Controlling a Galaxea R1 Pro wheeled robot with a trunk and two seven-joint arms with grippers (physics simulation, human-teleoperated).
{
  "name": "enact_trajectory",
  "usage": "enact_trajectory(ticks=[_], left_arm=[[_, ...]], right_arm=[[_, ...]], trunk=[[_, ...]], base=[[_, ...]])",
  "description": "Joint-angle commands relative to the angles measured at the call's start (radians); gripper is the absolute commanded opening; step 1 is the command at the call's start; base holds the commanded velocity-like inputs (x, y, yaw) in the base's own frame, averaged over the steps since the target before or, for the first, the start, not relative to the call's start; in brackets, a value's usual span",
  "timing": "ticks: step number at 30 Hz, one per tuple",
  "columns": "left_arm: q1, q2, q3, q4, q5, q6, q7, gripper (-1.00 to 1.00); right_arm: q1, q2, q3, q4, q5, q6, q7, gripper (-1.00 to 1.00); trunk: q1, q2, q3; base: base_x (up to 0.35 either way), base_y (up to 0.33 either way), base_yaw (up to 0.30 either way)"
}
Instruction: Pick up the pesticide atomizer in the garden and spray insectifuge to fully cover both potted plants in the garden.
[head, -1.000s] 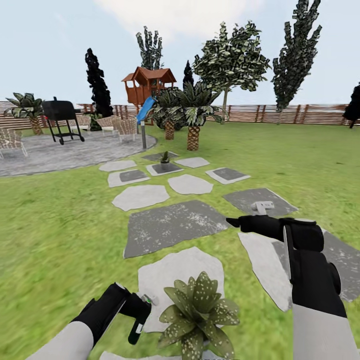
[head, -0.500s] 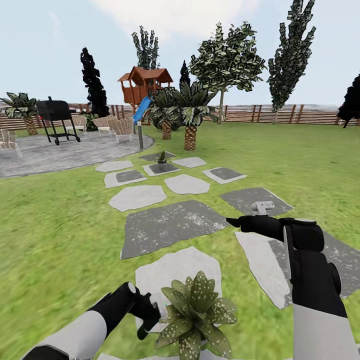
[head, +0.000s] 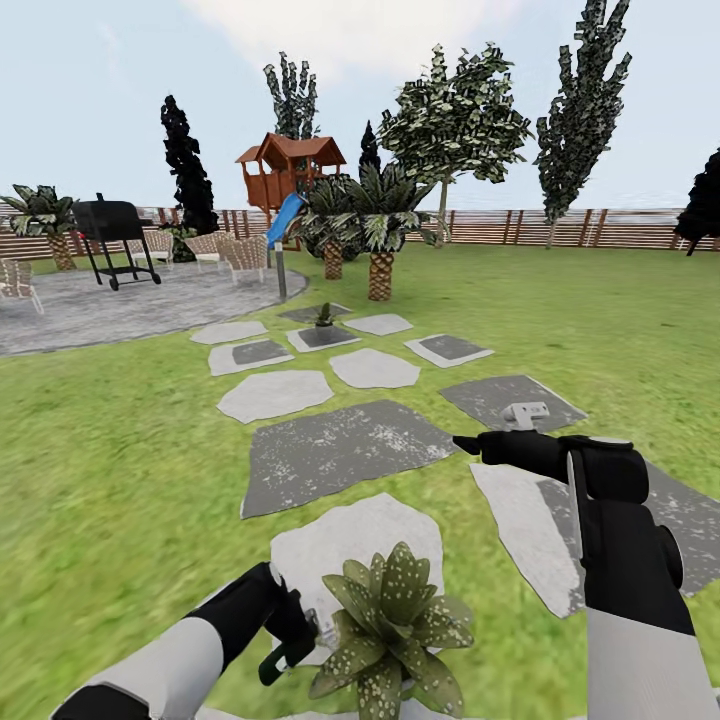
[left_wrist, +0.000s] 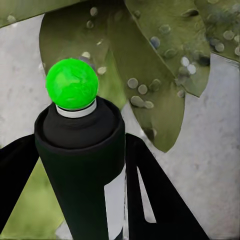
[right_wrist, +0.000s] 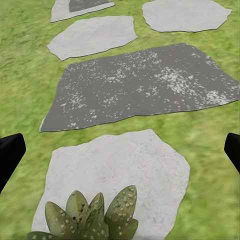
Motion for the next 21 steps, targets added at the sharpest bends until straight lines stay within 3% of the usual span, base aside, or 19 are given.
enact_trajectory(ticks=[1,11,15,21], left_arm=[[-0.001,0.002,0.0,-0.002,-0.002,0.012,-0.005,-1.0],[-0.004,0.008,0.002,-0.002,0.003,0.019,-0.003,-1.0],[-0.018,0.02,0.033,-0.001,0.01,0.017,0.087,-1.0],[-0.038,0.02,0.04,0.003,0.01,0.017,0.112,-1.0]], right_arm=[[-0.001,0.001,-0.002,-0.001,0.01,0.003,0.01,1.0],[-0.001,0.001,-0.002,-0.001,0.01,0.003,0.01,1.0],[-0.001,0.001,-0.002,-0.001,0.01,0.003,0.01,1.0],[-0.002,0.001,-0.002,-0.001,0.009,0.003,0.01,1.0]], trunk=[[0.0,0.0,-0.001],[0.0,0.0,-0.001],[0.0,0.0,-0.001],[0.0,0.0,-0.001]], base=[[0.0,0.0,0.0],[0.0,0.0,0.0],[0.0,0.0,0.0],[0.0,0.0,0.0]])
